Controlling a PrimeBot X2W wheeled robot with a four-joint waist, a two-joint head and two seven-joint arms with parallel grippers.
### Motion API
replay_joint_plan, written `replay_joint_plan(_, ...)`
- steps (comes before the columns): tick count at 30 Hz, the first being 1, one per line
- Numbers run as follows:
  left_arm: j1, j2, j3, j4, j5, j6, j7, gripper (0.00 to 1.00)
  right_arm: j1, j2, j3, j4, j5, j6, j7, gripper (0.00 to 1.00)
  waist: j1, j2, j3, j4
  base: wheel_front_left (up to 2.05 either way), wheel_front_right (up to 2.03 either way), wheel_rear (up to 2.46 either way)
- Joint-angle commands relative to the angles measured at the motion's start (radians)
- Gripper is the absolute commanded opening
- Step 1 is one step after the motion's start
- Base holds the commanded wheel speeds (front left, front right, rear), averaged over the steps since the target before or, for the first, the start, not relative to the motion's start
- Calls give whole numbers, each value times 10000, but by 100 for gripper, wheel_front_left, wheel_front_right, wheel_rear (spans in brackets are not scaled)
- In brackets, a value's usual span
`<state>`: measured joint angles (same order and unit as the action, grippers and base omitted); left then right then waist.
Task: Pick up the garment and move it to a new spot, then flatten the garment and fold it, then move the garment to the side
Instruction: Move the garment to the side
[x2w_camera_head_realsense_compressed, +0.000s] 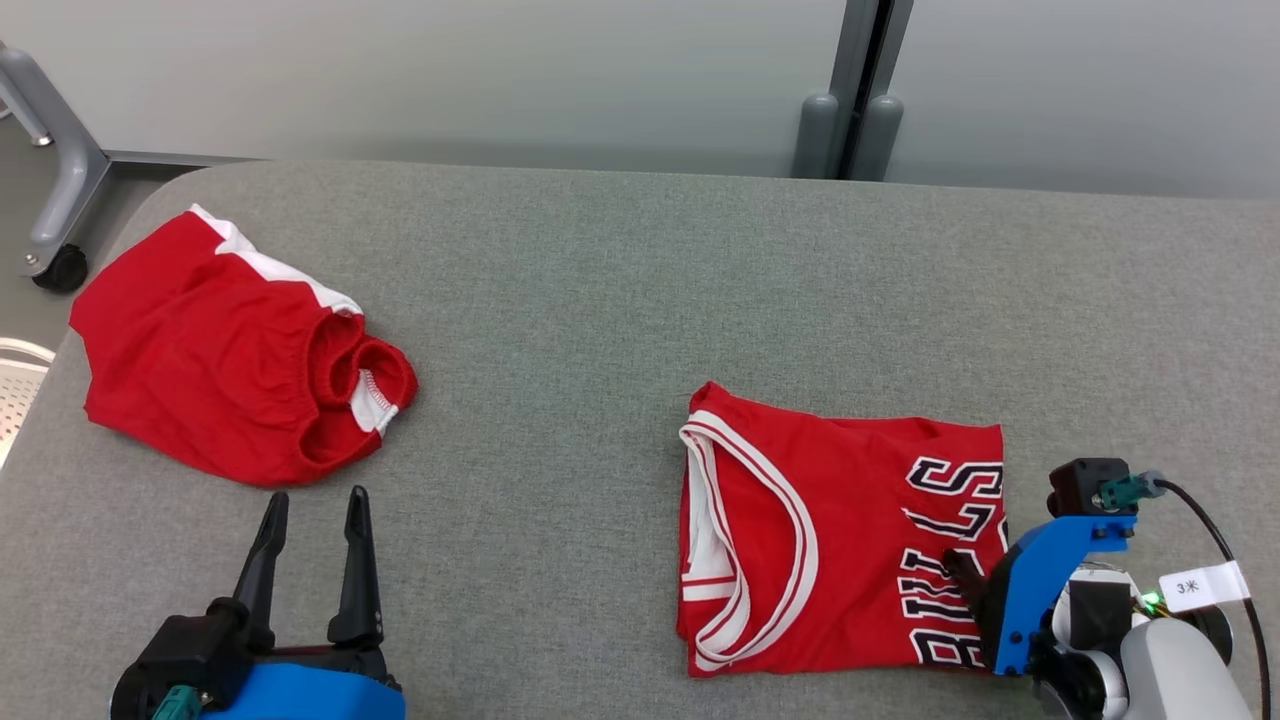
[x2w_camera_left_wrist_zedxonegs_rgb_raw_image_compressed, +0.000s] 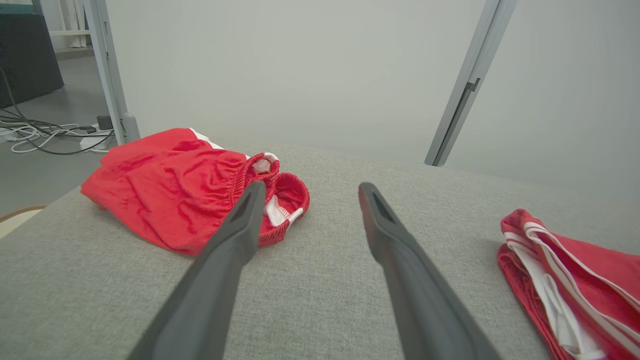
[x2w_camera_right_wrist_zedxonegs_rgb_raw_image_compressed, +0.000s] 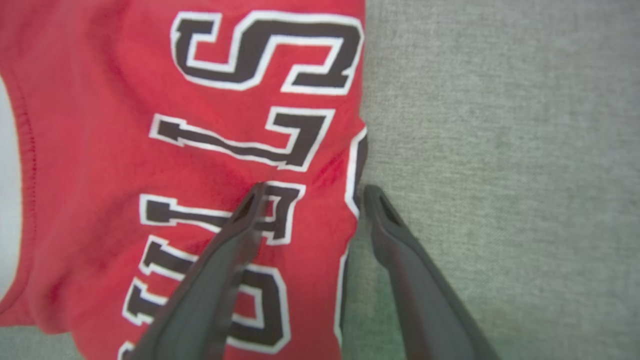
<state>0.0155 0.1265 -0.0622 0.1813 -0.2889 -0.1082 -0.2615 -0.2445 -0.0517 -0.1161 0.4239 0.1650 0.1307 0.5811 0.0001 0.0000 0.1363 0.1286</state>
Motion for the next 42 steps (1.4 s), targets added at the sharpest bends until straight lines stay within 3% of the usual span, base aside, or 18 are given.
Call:
replay_joint_plan(1,-197,-1,-18,5,20,-28,-40,100,120,21,137,290,-17,1,265,100,-1,0,12,7,0,0,0)
replay_joint_plan(2,-212,-4,-20,3,26,-33,-40,100,134,26,204,376,-21,1,411,100,-1,0,25,12,0,0,0)
replay_joint_plan(3,-226,-12,-27,-5,30,-34,-41,100,162,46,320,412,-69,3,556,54,-1,0,39,19,0,0,0)
replay_joint_plan(4,-236,-15,-31,-16,36,-37,-40,100,170,63,393,380,-160,4,650,35,-1,0,59,23,0,0,0)
replay_joint_plan(5,-249,-23,-33,-30,39,-41,-40,100,146,67,491,323,-198,4,725,0,-1,0,87,27,0,0,0)
replay_joint_plan(12,-378,-118,-30,-118,28,-75,-42,100,-653,-983,1413,-568,-344,-7,355,0,-1,0,420,-2,0,0,0)
replay_joint_plan(18,-701,-134,-118,-454,103,-133,-41,100,-2559,-3289,4166,-1399,-136,-3,262,0,-1,0,1025,-209,0,0,0)
replay_joint_plan(27,-1534,-332,-309,-1255,265,-174,-34,100,-6112,-5875,6163,-1010,516,-5,-1068,0,-1,0,2453,-700,0,0,0)
replay_joint_plan(33,-2120,-151,-321,-1725,427,-218,-34,100,-7583,-6498,5482,-32,485,-7,-1831,0,-1,0,3480,-1304,0,0,0)
replay_joint_plan(42,-2762,392,-530,-2021,613,-234,-34,100,-7910,-6145,3137,1284,-553,-2,-3150,0,-1,0,4362,-2197,0,0,0)
